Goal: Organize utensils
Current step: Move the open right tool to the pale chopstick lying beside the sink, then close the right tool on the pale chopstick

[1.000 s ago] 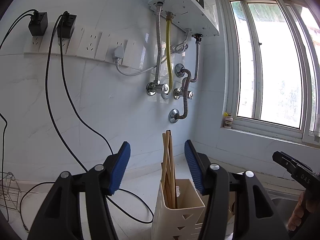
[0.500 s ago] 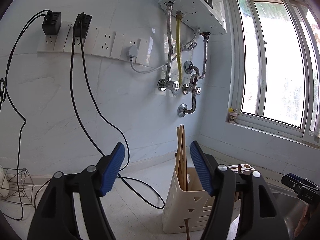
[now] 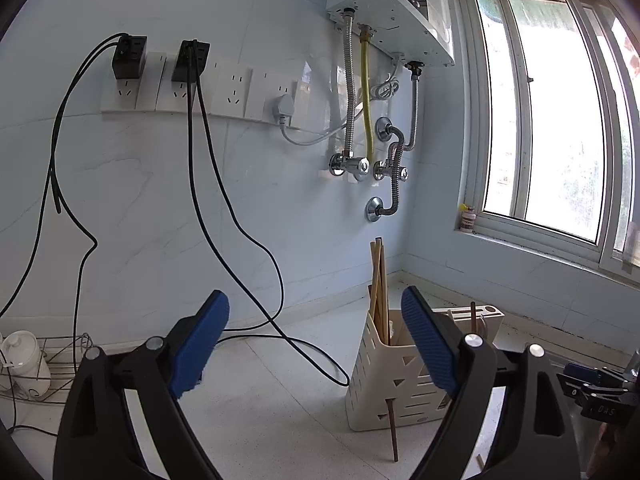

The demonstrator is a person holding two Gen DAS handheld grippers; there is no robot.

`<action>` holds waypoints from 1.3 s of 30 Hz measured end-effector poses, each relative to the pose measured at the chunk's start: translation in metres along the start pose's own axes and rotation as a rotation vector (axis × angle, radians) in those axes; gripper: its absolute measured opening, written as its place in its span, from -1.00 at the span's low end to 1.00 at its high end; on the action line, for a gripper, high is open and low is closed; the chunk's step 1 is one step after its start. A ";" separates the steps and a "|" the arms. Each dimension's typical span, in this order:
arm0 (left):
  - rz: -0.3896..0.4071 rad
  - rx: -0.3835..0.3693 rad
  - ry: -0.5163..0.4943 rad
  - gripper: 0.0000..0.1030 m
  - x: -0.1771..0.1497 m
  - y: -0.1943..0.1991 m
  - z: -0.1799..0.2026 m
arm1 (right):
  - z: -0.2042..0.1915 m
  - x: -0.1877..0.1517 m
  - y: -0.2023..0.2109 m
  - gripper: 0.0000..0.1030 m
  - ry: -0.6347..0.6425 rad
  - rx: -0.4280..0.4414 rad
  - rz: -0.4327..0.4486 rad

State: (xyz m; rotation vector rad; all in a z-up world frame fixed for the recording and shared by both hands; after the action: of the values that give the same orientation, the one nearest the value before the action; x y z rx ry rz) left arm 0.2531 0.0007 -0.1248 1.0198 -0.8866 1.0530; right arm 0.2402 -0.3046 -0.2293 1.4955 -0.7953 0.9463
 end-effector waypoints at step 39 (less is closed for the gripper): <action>-0.058 -0.013 -0.022 0.89 0.007 0.057 -0.019 | -0.058 -0.108 -0.055 -0.27 0.067 0.005 -0.563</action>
State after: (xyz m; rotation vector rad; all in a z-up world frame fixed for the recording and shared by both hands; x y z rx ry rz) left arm 0.2022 0.0301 -0.1111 1.0416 -0.8759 0.9878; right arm 0.2329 -0.2430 -0.3477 1.5642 -0.2904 0.5672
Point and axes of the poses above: each gripper's, at about its wrist camera, not at the fingertips, and y roughly against the way its jaws point, z to its right, x to its top, the point moved 1 cm from there along -y, roughly the way its jaws point, and after that the axes turned 13 degrees about y, right-handed, at the moved point
